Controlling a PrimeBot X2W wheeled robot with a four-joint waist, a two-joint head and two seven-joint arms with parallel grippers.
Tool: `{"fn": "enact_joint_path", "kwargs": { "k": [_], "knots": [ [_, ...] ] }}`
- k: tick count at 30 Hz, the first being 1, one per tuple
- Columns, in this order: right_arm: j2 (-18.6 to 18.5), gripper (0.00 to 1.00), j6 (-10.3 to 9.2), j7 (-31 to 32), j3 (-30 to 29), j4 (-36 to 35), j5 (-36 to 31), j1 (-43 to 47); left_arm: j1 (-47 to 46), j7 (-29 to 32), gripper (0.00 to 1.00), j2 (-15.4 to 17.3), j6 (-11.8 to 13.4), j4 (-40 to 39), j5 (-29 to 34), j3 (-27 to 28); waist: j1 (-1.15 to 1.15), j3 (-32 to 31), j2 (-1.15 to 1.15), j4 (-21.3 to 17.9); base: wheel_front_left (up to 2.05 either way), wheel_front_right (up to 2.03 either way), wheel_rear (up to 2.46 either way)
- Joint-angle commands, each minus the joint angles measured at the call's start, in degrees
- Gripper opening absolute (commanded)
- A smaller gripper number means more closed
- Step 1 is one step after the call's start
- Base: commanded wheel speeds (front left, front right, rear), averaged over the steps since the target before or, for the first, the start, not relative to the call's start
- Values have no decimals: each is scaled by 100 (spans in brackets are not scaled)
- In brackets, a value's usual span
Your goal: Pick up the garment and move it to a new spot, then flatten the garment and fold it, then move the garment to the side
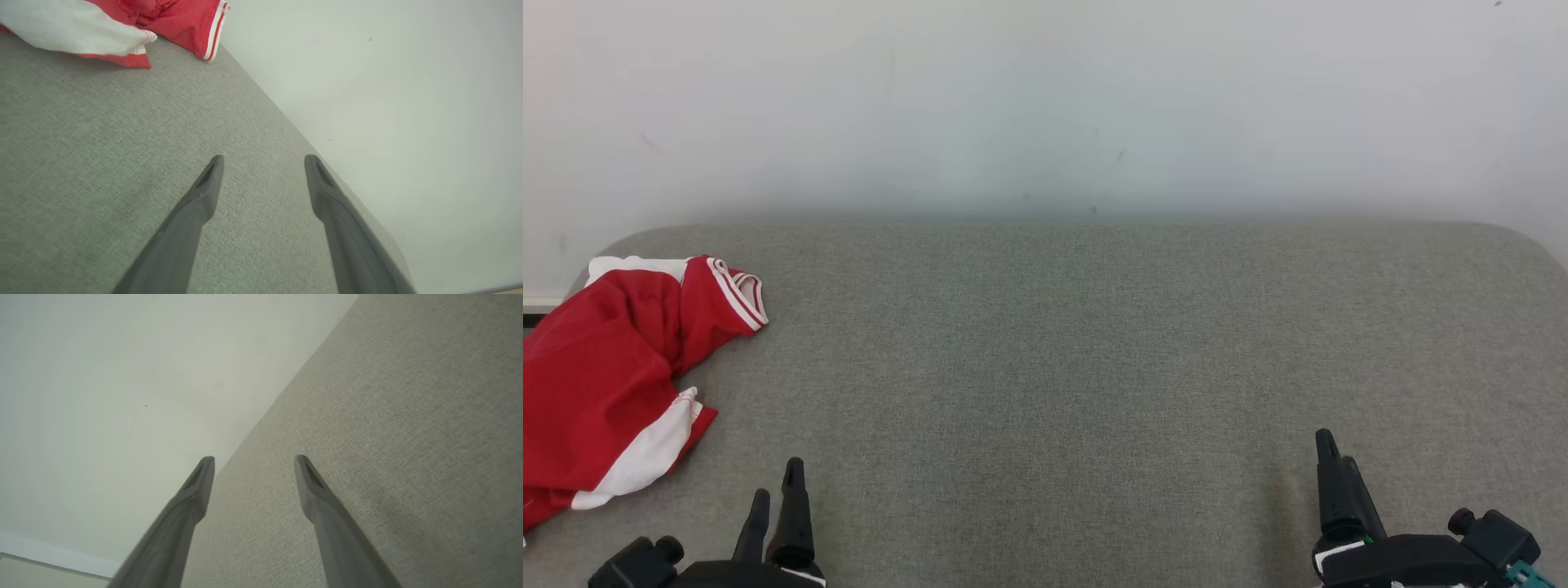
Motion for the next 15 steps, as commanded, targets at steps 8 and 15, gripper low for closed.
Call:
{"fn": "enact_joint_path", "kwargs": {
  "k": [8,15],
  "knots": [
    [-15,100,-5,-133,-48,197,-752,-195,-36,-237,100,76,40,110,996,-260,-1,-22,0,2,0,0,0],
    [-16,100,-6,-217,-49,390,-1196,-267,-48,-388,100,102,17,213,1552,-423,-1,-51,0,0,0,0,0]
  ]
}}
